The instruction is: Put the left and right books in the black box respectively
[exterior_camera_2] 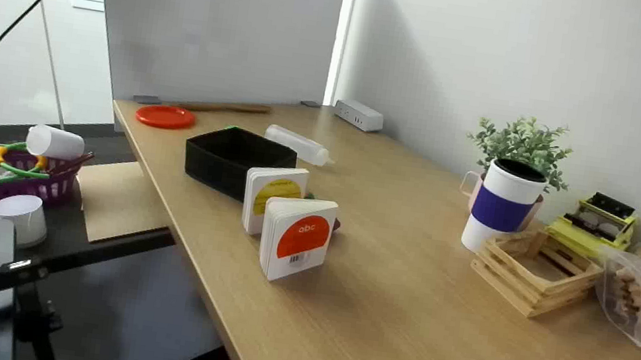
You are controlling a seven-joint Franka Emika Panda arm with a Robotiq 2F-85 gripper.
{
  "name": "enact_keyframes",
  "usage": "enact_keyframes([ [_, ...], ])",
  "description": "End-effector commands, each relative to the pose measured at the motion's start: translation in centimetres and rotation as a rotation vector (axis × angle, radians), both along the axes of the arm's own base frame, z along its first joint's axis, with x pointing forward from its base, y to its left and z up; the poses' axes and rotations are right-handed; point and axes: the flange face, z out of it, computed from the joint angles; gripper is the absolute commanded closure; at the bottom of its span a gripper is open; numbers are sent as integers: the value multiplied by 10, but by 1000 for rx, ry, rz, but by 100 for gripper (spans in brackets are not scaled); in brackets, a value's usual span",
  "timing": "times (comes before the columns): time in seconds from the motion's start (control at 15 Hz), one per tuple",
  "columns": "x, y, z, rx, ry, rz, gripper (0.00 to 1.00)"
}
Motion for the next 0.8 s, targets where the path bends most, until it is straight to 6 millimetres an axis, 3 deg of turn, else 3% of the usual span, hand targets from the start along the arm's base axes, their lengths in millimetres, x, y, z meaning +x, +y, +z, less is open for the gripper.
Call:
enact_keyframes([
  [0.0,0,0,1,0,1,0,0],
  [0.4,1,-1,-1,9,3,5,0],
  [0.73,33,6,-22,45,68,180,0],
])
